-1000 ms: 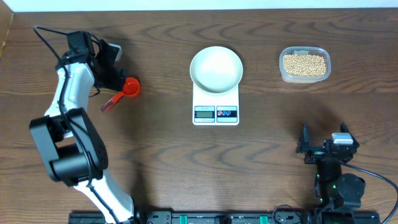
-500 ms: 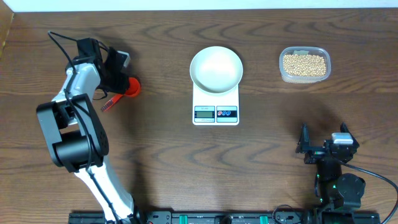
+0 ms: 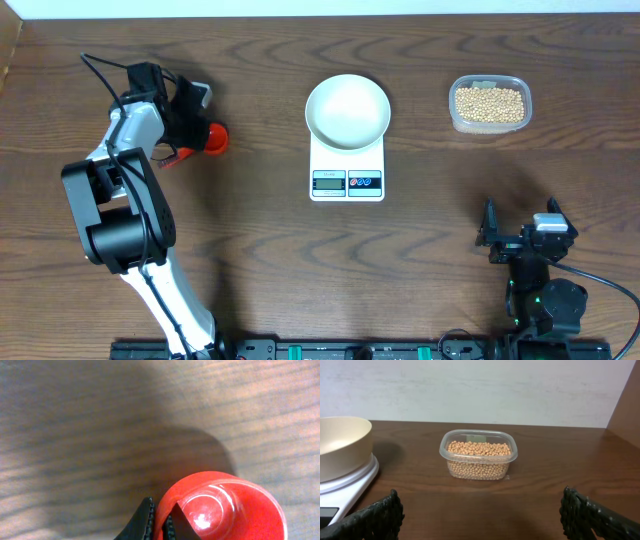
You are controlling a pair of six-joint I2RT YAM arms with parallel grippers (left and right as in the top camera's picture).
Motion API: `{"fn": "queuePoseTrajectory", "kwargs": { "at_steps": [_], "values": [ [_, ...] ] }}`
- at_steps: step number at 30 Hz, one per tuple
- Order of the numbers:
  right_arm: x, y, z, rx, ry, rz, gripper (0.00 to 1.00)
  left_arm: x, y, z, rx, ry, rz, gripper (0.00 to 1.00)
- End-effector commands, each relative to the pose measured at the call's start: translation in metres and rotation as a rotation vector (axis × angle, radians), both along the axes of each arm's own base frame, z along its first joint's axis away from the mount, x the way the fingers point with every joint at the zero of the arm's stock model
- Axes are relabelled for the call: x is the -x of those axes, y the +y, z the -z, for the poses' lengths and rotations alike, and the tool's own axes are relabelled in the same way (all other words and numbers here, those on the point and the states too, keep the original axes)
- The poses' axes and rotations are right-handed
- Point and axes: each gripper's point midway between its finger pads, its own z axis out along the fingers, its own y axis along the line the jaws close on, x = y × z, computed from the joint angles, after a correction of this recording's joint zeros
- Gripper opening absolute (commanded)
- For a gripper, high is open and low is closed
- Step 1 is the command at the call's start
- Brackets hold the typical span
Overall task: Scoop item into bowl and weigh 50g on scale
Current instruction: 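Reach left gripper to the red scoop and grasp its cup rim, then lift the red scoop with left gripper and carry it above the bowl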
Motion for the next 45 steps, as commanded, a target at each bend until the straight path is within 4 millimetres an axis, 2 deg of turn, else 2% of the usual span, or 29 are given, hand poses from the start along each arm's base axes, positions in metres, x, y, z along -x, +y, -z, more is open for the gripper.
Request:
{"fn": "queuePoseTrajectory", "kwargs": {
  "at_steps": [1, 5, 6, 8, 9, 10, 12, 13, 17, 20, 21, 25, 29, 33, 37, 40, 45],
  "values": [
    [0.000, 0.002, 0.001, 0.008, -0.001, -0.008, 0.99, -0.015, 0.000, -0.016, 0.080, -0.035, -0.191, 0.07],
    [0.000, 0.002, 0.001, 0.008, -0.001, -0.008, 0.99, -0.031, 0.004, -0.052, 0.212, -0.096, -0.480, 0.07],
    [0.000, 0.002, 0.001, 0.008, -0.001, -0.008, 0.99, -0.035, 0.005, -0.070, 0.297, -0.107, -0.634, 0.07],
    [0.000, 0.002, 0.001, 0.008, -0.001, -0.008, 0.99, -0.036, 0.005, -0.091, 0.419, -0.105, -0.834, 0.07],
    [0.000, 0.002, 0.001, 0.008, -0.001, -0.008, 0.99, -0.030, 0.003, -0.110, 0.552, -0.064, -1.047, 0.07],
    [0.000, 0.002, 0.001, 0.008, -0.001, -0.008, 0.99, -0.025, -0.002, -0.118, 0.626, -0.023, -1.143, 0.07],
    [0.000, 0.002, 0.001, 0.008, -0.001, -0.008, 0.99, -0.014, -0.017, -0.134, 0.749, 0.063, -1.233, 0.07],
    [0.000, 0.002, 0.001, 0.008, -0.001, -0.008, 0.99, -0.005, -0.031, -0.144, 0.825, 0.139, -1.254, 0.07],
    [0.000, 0.002, 0.001, 0.008, -0.001, -0.008, 0.99, 0.027, -0.070, -0.164, 0.932, 0.351, -1.215, 0.07],
    [0.000, 0.002, 0.001, 0.008, -0.001, -0.008, 0.99, 0.059, -0.093, -0.161, 0.892, 0.507, -1.234, 0.07],
    [0.000, 0.002, 0.001, 0.008, -0.001, -0.008, 0.99, 0.075, -0.107, -0.156, 0.850, 0.586, -1.243, 0.07],
    [0.000, 0.002, 0.001, 0.008, -0.001, -0.008, 0.99, 0.096, -0.143, -0.151, 0.759, 0.647, -1.100, 0.08],
    [0.000, 0.005, 0.000, 0.005, -0.003, -0.025, 0.99, 0.104, -0.176, -0.150, 0.701, 0.637, -0.945, 0.07],
    [0.000, 0.013, -0.001, -0.018, -0.008, -0.069, 0.99, 0.110, -0.196, -0.145, 0.618, 0.594, -0.820, 0.07],
    [0.004, 0.043, -0.006, -0.156, -0.016, -0.238, 0.99, 0.112, -0.216, -0.146, 0.593, 0.555, -0.688, 0.07],
    [0.013, 0.073, -0.012, -0.166, -0.025, -0.425, 0.99, 0.110, -0.228, -0.148, 0.597, 0.527, -0.632, 0.07],
    [0.028, 0.100, -0.019, -0.194, -0.030, -0.604, 0.99, 0.104, -0.234, -0.159, 0.623, 0.474, -0.594, 0.07]
  ]
}}
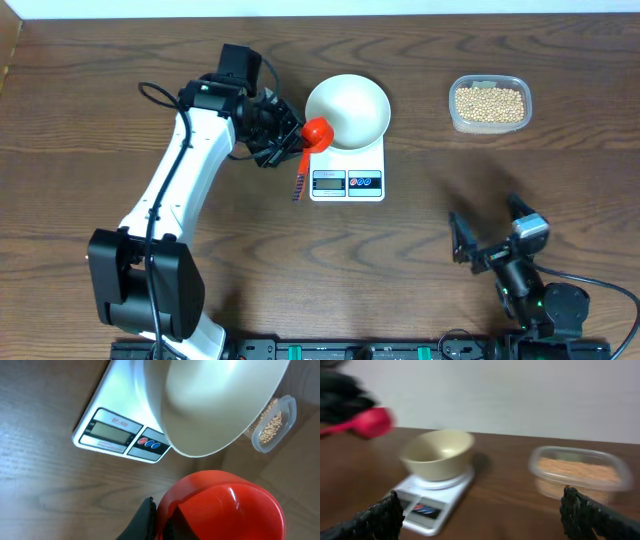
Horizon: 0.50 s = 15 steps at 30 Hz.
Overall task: Scoop item into bowl and weigh 50g on scale
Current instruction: 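Lift the red scoop with left gripper and carry it above the bowl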
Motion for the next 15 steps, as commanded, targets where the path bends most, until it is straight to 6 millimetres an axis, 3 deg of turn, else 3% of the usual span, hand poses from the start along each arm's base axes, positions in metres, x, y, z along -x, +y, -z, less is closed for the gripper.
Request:
{"fn": "queuePoseTrajectory", "kwargs": {
  "at_steps": [1, 10, 15],
  "values": [
    [0.021, 0.039, -0.003, -0.094, 0.035, -0.255, 0.99, -0.007, 0.000, -0.022, -0.001, -0.115, 0.021, 0.07],
    [0.030, 0.051, -0.040, -0.259, 0.020, -0.364, 0.99, -0.027, -0.015, -0.097, 0.075, -0.381, -0.063, 0.07],
    [0.029, 0.060, -0.060, -0.270, 0.071, -0.429, 0.99, -0.029, -0.028, -0.114, 0.089, -0.458, -0.049, 0.08]
  ]
}}
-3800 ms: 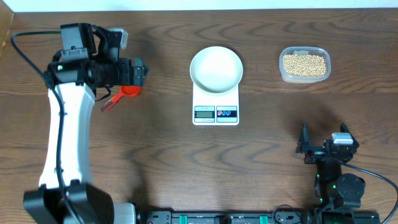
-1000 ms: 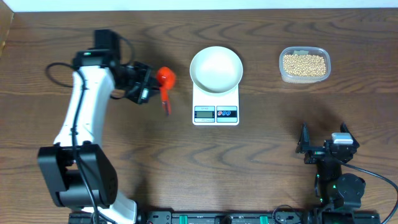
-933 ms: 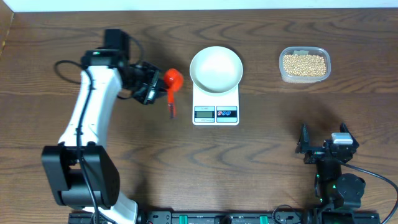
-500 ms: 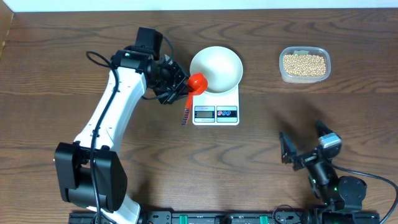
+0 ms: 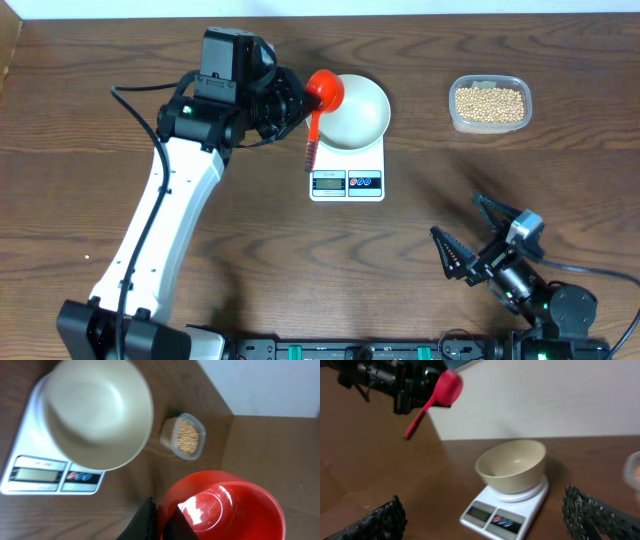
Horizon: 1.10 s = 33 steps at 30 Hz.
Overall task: Scoop item into bowl and weigh 50g on scale
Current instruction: 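Lift the red scoop with left gripper and carry it above the bowl, then move right gripper to the scoop handle held by left gripper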
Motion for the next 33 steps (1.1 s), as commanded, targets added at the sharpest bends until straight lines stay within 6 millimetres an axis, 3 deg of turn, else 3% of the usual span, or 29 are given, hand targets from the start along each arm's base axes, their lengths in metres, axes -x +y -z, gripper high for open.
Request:
{"fn": "queuePoseTrajectory", "kwargs": {
  "at_steps": [1, 8, 12, 17, 18, 24, 28, 33],
  "values": [
    [0.005, 0.013, -0.029, -0.032, 0.039, -0.104, 0.99, -0.001, -0.009, -0.007, 0.003, -0.020, -0.014, 0.08],
    [-0.019, 0.024, -0.067, -0.099, 0.204, -0.226, 0.99, -0.004, -0.014, -0.005, -0.006, 0.006, -0.095, 0.07],
    [-0.035, 0.039, -0.076, -0.102, 0.274, -0.310, 0.99, -0.005, -0.018, -0.007, 0.004, 0.001, -0.107, 0.07],
    [-0.055, 0.072, -0.061, -0.095, 0.390, -0.386, 0.99, -0.005, -0.024, -0.011, 0.012, -0.015, -0.096, 0.07],
    [-0.060, 0.088, -0.051, -0.086, 0.439, -0.417, 0.99, -0.004, -0.025, -0.010, 0.005, -0.017, -0.099, 0.07],
    [-0.066, 0.126, -0.026, -0.058, 0.501, -0.504, 0.99, 0.001, -0.028, -0.005, -0.014, 0.003, -0.096, 0.07],
    [-0.070, 0.138, -0.013, -0.060, 0.538, -0.509, 0.99, 0.008, -0.026, 0.007, -0.038, 0.054, -0.094, 0.08],
    [-0.070, 0.151, -0.016, -0.100, 0.551, -0.535, 0.97, 0.005, -0.027, 0.021, -0.058, 0.088, -0.098, 0.07]
  ]
}}
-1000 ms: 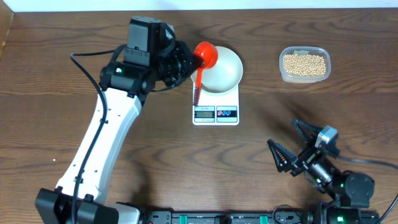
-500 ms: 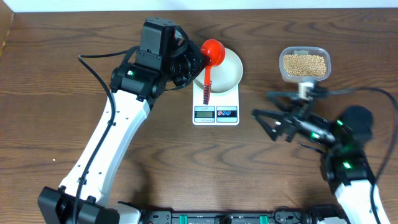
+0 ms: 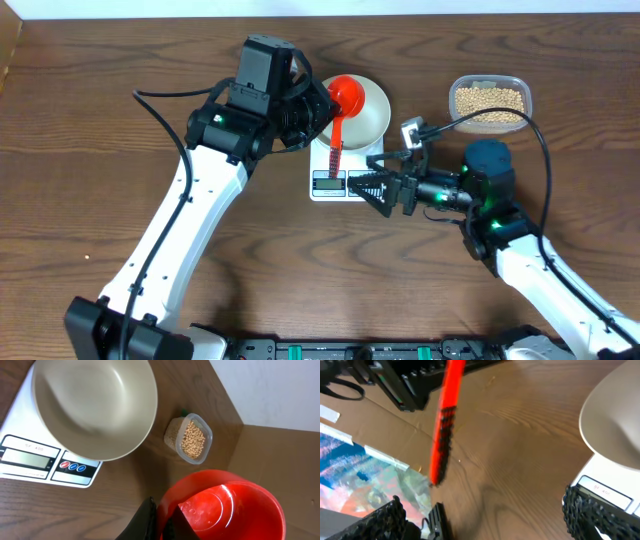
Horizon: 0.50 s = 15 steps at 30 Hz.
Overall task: Scoop item into bowl and weigh 50g on scale
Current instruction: 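Move right gripper to the scoop handle held by left gripper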
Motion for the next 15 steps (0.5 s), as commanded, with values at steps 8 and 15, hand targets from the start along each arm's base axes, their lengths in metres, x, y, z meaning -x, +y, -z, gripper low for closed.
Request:
{"fn": "queuePoseTrajectory", "kwargs": {
  "at_steps": [8, 15],
  "values": [
    [-0.004, 0.026, -0.009, -0.014, 0.009, 0.071, 0.49, -0.008, -0.002, 0.025, -0.032, 0.058, -0.011, 0.07],
    [-0.010, 0.035, -0.005, -0.005, 0.039, 0.172, 0.34, -0.005, -0.007, 0.027, -0.045, 0.056, -0.004, 0.07]
  ]
}}
